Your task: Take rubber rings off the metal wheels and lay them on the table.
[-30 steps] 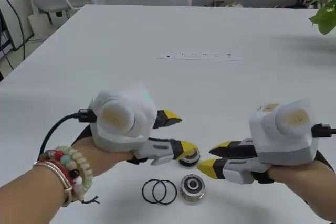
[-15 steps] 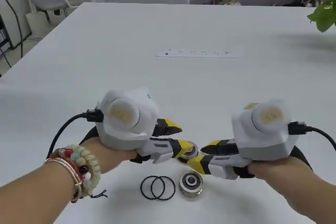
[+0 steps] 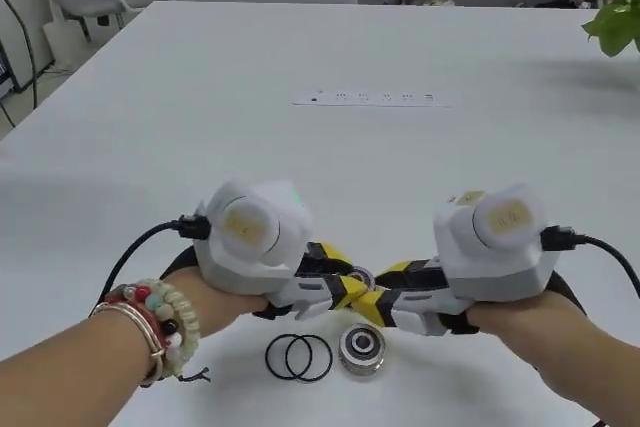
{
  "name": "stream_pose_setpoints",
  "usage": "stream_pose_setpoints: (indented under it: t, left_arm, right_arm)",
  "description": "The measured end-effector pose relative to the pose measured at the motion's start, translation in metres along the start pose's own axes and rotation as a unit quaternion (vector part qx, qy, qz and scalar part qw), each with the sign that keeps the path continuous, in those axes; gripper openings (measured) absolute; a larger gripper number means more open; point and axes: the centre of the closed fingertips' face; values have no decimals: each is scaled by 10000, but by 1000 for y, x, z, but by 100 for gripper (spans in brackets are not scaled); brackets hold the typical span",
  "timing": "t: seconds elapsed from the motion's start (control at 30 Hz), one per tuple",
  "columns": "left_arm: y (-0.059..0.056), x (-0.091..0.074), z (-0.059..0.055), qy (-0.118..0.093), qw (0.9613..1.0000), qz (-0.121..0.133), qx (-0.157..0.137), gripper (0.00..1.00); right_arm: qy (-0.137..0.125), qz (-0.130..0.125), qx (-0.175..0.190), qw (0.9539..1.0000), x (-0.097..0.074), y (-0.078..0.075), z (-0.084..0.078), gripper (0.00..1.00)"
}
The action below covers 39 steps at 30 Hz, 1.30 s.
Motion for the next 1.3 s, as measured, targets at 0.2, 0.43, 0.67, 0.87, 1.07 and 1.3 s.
stream_pose_setpoints:
  t: [0.2,0.43,0.67,0.87,1.07,1.3]
  left_arm:
    - [-1,-1,-1,-21,9999,-15,-140,8]
    - [-1,-3,-2,-22,9999,29,-159,8]
    - [-2,-3,-2,-28,9999,37,-140,8]
    - [-2,-3,-3,-26,9999,63,-128,8]
    - [-2,-3,-3,-26,9999,74,-107,8]
    - [-2,-3,-4,-26,9999,64,-101,8]
  right_arm:
    - [192,-4,-459,9988,-1,0,-6,14]
    - [284,-34,-695,9972,-3,-1,-6,5]
    - [332,-211,-441,9983,-4,-8,-7,0]
    - [366,-283,317,9984,-4,-10,-8,0]
    - [208,-240,1044,9940,-6,-13,-8,0]
    - [153,-223,1230,9920,-8,-12,-7,0]
Point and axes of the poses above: the centre of the closed fingertips' face, and the gripper's own axes: x roughly forward along the fingers, y roughly to its left, z roughly out of its top, and after that the axes turned 7 degrees about -x, right-handed
